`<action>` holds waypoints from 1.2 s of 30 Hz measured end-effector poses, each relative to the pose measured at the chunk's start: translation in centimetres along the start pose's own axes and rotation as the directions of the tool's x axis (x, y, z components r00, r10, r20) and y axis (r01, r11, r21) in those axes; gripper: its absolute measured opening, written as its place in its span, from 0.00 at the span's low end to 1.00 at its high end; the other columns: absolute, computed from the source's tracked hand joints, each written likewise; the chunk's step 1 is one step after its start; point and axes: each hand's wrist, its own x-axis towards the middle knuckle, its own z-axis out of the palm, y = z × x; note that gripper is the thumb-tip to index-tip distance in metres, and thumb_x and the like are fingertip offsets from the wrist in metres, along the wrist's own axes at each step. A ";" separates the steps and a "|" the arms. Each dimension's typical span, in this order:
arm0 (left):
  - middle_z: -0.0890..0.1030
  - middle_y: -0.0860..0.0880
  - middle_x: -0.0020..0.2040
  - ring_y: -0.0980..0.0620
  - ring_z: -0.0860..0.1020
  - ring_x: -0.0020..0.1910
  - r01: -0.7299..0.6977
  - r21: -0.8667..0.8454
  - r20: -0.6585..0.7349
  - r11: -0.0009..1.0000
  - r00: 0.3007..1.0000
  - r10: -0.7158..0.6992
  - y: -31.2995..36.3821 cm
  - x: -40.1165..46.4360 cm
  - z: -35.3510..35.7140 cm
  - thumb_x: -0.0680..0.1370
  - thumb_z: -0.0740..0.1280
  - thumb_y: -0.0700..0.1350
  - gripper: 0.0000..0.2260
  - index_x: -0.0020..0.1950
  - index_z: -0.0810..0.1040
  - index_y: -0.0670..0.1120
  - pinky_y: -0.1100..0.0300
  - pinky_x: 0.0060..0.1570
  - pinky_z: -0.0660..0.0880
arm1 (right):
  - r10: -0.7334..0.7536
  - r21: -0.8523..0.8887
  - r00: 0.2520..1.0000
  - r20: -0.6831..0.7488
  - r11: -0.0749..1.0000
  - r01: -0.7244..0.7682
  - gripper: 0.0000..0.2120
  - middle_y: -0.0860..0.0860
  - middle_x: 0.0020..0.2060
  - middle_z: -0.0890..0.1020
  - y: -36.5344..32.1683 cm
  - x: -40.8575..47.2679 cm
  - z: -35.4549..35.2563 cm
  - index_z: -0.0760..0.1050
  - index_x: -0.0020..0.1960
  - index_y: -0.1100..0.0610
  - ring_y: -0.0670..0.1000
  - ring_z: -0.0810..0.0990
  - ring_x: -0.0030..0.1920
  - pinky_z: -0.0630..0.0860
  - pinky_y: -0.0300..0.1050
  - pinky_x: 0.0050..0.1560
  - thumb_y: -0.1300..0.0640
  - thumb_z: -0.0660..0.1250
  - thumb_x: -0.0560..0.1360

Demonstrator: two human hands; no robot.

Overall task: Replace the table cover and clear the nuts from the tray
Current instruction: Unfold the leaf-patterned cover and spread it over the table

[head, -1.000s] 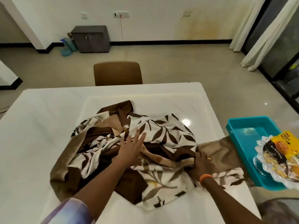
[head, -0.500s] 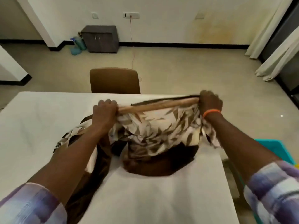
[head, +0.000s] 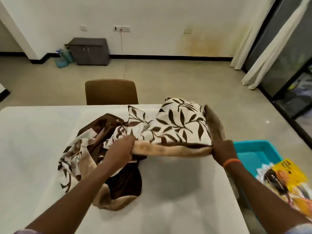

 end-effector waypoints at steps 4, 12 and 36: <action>0.78 0.52 0.56 0.51 0.76 0.53 -0.114 0.136 0.279 0.984 0.958 0.072 -0.8 -5.9 5.6 0.74 0.68 0.47 0.15 0.60 0.72 0.52 0.57 0.52 0.73 | -0.032 -0.150 0.937 0.349 0.985 0.090 0.14 0.52 0.42 0.84 -1.1 -9.3 5.6 0.76 0.53 0.50 0.56 0.82 0.48 0.69 0.59 0.61 0.54 0.66 0.67; 0.81 0.48 0.43 0.43 0.78 0.40 -0.247 0.357 0.427 0.901 0.901 0.078 -2.3 -14.6 10.0 0.52 0.75 0.51 0.29 0.52 0.78 0.48 0.49 0.37 0.76 | 0.226 -0.265 0.871 0.437 0.957 -0.115 0.28 0.52 0.52 0.84 -2.5 -21.6 4.9 0.61 0.73 0.56 0.57 0.79 0.57 0.71 0.51 0.55 0.57 0.61 0.74; 0.83 0.48 0.37 0.47 0.82 0.34 -0.465 0.269 0.395 0.843 0.852 0.344 4.2 -28.2 13.0 0.50 0.84 0.41 0.32 0.53 0.82 0.42 0.55 0.33 0.78 | 0.134 0.045 0.584 0.801 0.958 -0.282 0.37 0.56 0.65 0.69 2.3 -39.8 5.9 0.61 0.70 0.56 0.59 0.76 0.60 0.75 0.50 0.57 0.44 0.69 0.66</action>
